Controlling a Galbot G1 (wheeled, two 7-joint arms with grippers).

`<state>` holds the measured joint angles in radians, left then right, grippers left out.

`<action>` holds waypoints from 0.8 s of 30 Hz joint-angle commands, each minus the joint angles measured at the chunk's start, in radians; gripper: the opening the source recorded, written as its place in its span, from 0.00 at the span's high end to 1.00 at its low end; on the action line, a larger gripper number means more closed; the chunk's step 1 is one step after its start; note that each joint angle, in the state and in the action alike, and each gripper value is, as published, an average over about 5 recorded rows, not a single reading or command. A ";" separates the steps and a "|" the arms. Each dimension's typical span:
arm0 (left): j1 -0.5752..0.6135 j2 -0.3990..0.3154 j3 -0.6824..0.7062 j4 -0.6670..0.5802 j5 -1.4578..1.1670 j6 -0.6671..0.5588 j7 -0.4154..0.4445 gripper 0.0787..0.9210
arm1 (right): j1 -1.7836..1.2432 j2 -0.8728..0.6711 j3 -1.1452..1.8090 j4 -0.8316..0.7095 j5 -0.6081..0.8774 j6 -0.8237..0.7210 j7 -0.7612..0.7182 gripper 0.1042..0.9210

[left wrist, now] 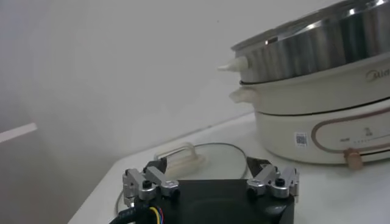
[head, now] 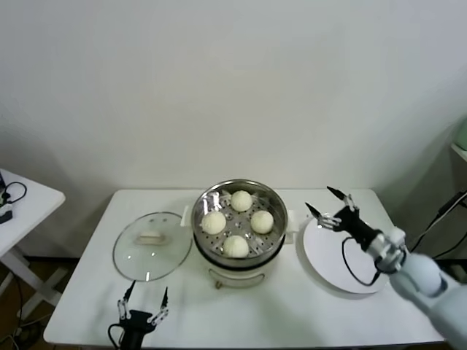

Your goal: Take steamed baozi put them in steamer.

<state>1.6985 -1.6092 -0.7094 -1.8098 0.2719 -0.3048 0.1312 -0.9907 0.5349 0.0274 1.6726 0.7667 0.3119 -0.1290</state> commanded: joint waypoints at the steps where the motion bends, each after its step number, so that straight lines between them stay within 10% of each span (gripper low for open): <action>1: -0.004 -0.035 0.003 0.001 -0.003 -0.001 -0.002 0.12 | -0.735 0.365 0.539 0.024 -0.086 0.215 0.024 0.12; 24: 0.011 -0.039 0.002 -0.032 -0.012 0.004 -0.001 0.12 | -0.748 0.519 0.469 -0.022 -0.119 0.292 0.016 0.12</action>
<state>1.7050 -1.6092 -0.7062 -1.8328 0.2619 -0.3020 0.1295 -1.6650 0.9808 0.4665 1.6500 0.6643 0.5667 -0.1151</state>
